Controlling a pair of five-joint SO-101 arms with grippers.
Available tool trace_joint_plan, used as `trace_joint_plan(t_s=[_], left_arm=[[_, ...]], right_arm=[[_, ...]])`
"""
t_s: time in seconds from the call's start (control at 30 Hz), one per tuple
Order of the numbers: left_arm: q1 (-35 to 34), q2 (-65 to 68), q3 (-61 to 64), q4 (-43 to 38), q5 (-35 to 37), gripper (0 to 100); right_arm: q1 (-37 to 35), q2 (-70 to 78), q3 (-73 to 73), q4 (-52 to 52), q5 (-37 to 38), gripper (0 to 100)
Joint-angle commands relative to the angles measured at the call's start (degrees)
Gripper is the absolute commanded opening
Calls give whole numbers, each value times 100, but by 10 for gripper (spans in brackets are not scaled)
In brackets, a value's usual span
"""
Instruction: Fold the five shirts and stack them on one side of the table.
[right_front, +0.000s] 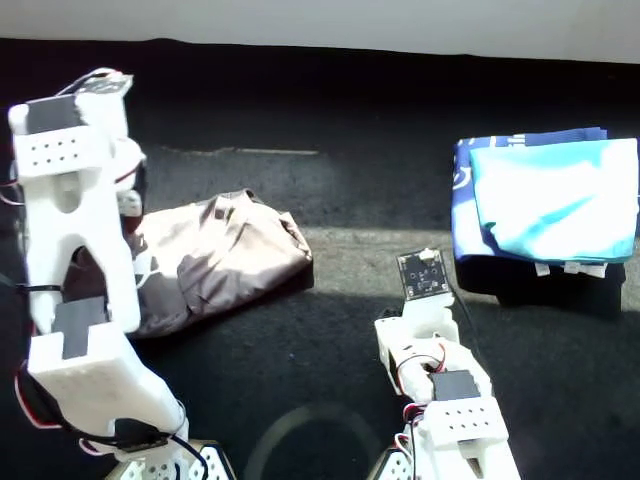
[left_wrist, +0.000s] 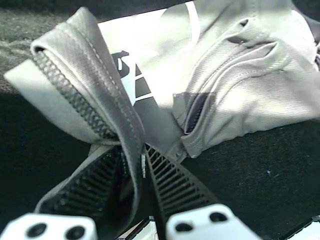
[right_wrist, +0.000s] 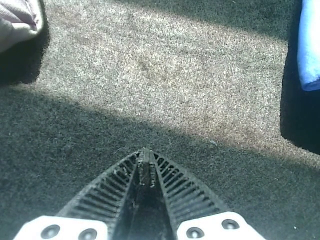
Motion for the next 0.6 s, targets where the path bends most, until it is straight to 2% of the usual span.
trace_joint_plan(t_s=[0.0,0.2,0.37,0.57], left_arm=[[418,-330,-13,79,281,8],[1156,-330,-13,79,589,8],[2070,-330,-84,62,571,8],[2642,-312,-22,-475,554,8]], right_arm=[[-233,-127,101,-48,9,6],[-374,-119,101,-48,9,6],[-382,-110,101,-48,9,6],[-400,-110,101,-48,9,6]])
